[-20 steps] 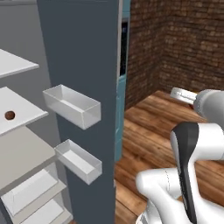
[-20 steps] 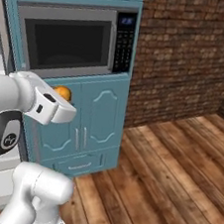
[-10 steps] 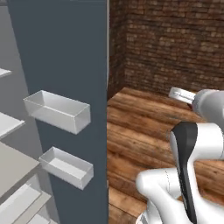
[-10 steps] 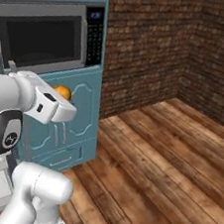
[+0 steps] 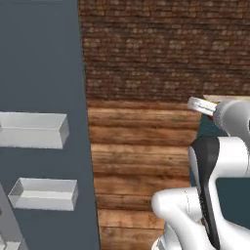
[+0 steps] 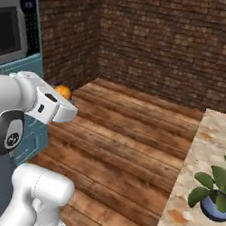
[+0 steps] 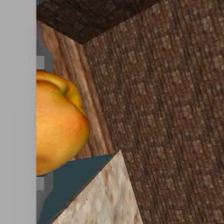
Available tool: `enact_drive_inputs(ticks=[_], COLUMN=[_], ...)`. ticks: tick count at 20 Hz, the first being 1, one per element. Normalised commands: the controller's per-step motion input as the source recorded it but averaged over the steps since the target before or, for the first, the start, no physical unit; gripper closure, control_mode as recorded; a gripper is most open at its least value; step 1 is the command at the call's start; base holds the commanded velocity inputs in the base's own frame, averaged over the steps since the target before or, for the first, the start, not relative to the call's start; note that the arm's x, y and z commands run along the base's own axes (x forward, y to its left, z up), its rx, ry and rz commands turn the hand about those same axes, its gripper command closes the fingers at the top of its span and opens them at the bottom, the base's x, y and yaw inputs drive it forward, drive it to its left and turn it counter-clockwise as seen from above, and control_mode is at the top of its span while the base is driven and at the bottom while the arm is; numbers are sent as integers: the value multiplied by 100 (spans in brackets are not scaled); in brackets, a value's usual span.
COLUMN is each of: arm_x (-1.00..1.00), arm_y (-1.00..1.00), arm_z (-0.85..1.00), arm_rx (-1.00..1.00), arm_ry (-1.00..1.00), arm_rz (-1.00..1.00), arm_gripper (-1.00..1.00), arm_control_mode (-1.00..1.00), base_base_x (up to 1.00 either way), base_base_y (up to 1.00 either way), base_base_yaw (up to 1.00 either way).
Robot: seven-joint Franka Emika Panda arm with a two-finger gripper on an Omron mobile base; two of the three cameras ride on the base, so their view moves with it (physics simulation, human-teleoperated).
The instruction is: Retrieve the peach and pear from the fridge and place them into the bowl on the dining table.
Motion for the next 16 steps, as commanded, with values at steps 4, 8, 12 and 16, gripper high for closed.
enact_drive_inputs(ticks=[4, 8, 12, 16], arm_x=[0, 0, 0, 0], arm_y=[0, 0, 0, 0], arm_z=[0, 0, 0, 0], arm_rx=[0, 0, 0, 0], arm_ry=[0, 0, 0, 0], arm_rz=[0, 0, 0, 0], arm_gripper=[100, 100, 100, 100], arm_control_mode=[100, 100, 100, 100], base_base_x=[-78, -79, -64, -19], base_base_y=[2, 0, 0, 0], base_base_yaw=[-71, -66, -57, -38])
